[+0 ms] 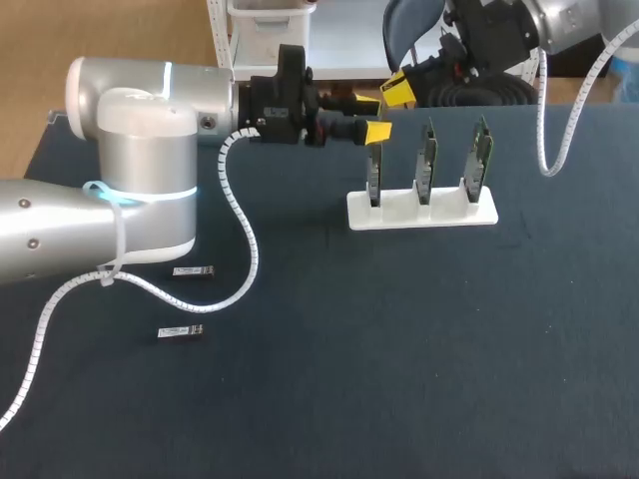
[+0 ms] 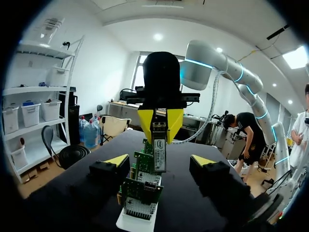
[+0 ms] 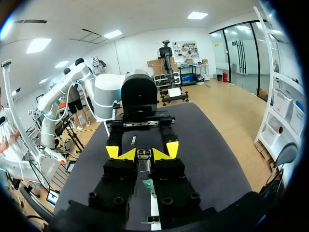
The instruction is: Pick up the optical module with the left hand, and insert it into the network port with the right hand.
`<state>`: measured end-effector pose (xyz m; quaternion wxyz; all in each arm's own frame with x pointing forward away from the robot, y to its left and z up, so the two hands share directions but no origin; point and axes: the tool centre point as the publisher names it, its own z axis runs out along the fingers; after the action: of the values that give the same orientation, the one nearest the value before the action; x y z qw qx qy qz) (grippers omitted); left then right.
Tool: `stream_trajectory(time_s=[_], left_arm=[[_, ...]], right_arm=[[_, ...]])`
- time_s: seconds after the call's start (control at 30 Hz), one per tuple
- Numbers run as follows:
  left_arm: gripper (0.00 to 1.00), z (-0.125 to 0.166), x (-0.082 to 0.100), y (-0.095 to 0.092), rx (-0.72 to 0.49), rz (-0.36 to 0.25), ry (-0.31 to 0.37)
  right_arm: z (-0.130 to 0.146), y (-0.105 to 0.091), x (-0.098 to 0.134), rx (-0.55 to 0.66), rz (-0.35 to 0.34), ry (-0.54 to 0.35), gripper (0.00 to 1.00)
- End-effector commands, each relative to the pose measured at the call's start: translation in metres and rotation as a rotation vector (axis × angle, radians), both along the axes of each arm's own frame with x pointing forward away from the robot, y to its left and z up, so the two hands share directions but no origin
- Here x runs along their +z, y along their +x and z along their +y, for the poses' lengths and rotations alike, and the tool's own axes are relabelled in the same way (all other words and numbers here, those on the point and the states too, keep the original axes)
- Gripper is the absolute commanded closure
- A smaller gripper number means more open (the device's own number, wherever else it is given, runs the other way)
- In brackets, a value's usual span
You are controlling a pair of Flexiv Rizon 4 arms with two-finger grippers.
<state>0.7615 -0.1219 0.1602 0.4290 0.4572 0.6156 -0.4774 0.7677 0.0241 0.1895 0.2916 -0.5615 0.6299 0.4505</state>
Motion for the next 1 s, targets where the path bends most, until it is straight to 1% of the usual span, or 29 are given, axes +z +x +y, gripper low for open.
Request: stream_trajectory(time_s=[0.03, 0.1, 0.33, 0.4, 0.47, 0.53, 0.6, 0.8, 1.0], left_arm=[[0.0, 0.012, 0.003, 0.001, 0.0, -0.012, 0.049], [0.0, 0.017, 0.001, 0.002, -0.003, -0.029, 0.087], [0.0, 0.031, -0.009, 0.008, -0.024, -0.022, 0.175], [0.0, 0.032, -0.015, 0.01, -0.029, -0.01, 0.2], [0.0, 0.032, -0.025, 0.011, -0.04, -0.006, 0.234], [0.0, 0.031, -0.031, 0.01, -0.058, -0.01, 0.263], [0.0, 0.03, -0.033, 0.01, -0.066, -0.012, 0.268], [0.0, 0.026, -0.04, 0.009, -0.1, -0.031, 0.326], [0.0, 0.027, -0.048, 0.007, -0.117, -0.031, 0.363]], right_arm=[[-0.001, -0.002, 0.0, 0.002, -0.003, -0.001, 1.0], [-0.001, -0.003, 0.0, 0.004, -0.004, -0.003, 1.0], [-0.003, -0.004, 0.002, 0.005, -0.01, -0.007, 1.0], [-0.004, -0.004, 0.002, 0.002, -0.01, -0.006, 1.0], [-0.005, -0.005, 0.001, 0.0, -0.011, -0.005, 1.0], [-0.005, -0.006, 0.001, 0.0, -0.011, -0.005, 1.0], [-0.005, -0.007, 0.0, -0.001, -0.011, -0.005, 1.0], [-0.007, -0.008, -0.001, -0.008, -0.009, -0.003, 1.0], [-0.008, -0.008, 0.0, -0.011, -0.011, -0.002, 1.0]])
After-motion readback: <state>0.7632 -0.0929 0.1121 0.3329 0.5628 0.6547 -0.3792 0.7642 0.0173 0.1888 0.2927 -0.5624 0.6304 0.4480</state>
